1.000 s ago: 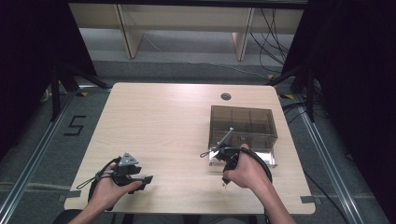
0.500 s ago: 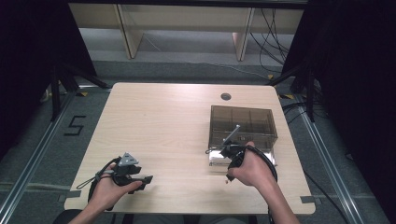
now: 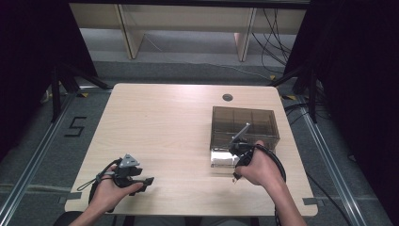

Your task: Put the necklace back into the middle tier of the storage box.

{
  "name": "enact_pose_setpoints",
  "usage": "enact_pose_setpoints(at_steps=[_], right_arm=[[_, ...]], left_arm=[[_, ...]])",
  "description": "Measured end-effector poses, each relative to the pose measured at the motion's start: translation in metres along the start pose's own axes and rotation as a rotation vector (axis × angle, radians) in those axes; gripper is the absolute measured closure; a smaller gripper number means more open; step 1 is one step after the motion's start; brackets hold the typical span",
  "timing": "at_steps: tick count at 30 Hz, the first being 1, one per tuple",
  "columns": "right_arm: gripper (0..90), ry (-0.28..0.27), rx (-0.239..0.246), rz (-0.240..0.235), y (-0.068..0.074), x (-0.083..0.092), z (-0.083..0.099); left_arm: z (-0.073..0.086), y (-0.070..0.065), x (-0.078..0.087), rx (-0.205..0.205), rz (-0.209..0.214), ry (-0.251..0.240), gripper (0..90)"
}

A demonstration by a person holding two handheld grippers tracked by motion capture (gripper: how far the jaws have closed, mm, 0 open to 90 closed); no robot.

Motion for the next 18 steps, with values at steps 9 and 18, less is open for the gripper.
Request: enact_pose_setpoints(at_steps=[9,18], right_arm=[[87.4,0.014,-0.031,-0.004,-0.0032,0.0029,0.0041],[87.4,-0.007,-0.014,-0.002,-0.0076,0.0055,0.0042]], left_arm=[[0.0002,0.0001,0.0003,-0.004,0.000,0.002,38.4],[0.0003,0.0002,0.0003,-0.003,0.000,0.002,38.4]])
Point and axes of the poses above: each handheld gripper's, and its own axes: x roughly backward along the jaws, z roughly out of its underside, y roughly to its left, the point moved 9 cm from there along -x, roughly forward along the jaws, and after that the axes turned 5 degrees about y, right-handed, at the moved point
